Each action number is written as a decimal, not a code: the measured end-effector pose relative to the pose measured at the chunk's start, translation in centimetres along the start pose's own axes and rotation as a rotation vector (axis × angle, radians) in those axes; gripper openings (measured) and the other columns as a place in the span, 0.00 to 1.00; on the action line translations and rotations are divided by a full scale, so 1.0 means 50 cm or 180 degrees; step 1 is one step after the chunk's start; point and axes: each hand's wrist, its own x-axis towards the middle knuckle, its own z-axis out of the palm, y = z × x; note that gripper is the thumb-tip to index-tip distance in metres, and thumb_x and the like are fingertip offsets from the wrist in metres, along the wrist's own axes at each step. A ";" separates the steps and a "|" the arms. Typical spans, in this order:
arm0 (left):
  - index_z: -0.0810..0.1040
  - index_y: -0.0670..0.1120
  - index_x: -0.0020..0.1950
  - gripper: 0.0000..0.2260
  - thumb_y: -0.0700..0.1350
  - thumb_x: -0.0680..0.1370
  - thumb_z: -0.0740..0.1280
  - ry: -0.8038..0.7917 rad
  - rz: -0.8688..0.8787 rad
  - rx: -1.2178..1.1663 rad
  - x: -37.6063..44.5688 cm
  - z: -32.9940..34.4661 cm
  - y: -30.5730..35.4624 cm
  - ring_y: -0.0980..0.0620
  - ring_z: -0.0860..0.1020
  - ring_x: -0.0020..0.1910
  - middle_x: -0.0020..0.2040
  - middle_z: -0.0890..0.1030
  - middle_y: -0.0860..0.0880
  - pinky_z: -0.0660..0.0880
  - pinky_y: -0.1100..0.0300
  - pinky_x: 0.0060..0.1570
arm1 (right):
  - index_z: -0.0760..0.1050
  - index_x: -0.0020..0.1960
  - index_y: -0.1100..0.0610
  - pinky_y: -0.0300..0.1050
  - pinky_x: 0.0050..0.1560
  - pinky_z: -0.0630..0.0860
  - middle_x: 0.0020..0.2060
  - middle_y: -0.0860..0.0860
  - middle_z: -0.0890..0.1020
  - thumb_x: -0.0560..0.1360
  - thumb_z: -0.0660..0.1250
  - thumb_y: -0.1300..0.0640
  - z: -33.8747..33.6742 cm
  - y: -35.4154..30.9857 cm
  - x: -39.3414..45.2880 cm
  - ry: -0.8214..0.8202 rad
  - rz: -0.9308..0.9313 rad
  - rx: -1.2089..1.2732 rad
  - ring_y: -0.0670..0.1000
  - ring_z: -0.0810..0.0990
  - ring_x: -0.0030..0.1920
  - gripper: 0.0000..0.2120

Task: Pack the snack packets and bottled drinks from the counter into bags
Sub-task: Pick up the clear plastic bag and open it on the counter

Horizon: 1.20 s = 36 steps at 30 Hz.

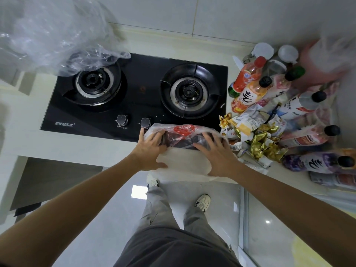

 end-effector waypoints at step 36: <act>0.63 0.50 0.81 0.32 0.61 0.81 0.63 0.1012 0.0643 -0.0032 -0.036 0.018 -0.077 0.47 0.47 0.83 0.84 0.53 0.45 0.54 0.47 0.80 | 0.60 0.82 0.59 0.49 0.73 0.70 0.79 0.53 0.64 0.77 0.60 0.68 0.037 0.046 -0.010 0.0926 -0.0484 0.0170 0.55 0.64 0.78 0.33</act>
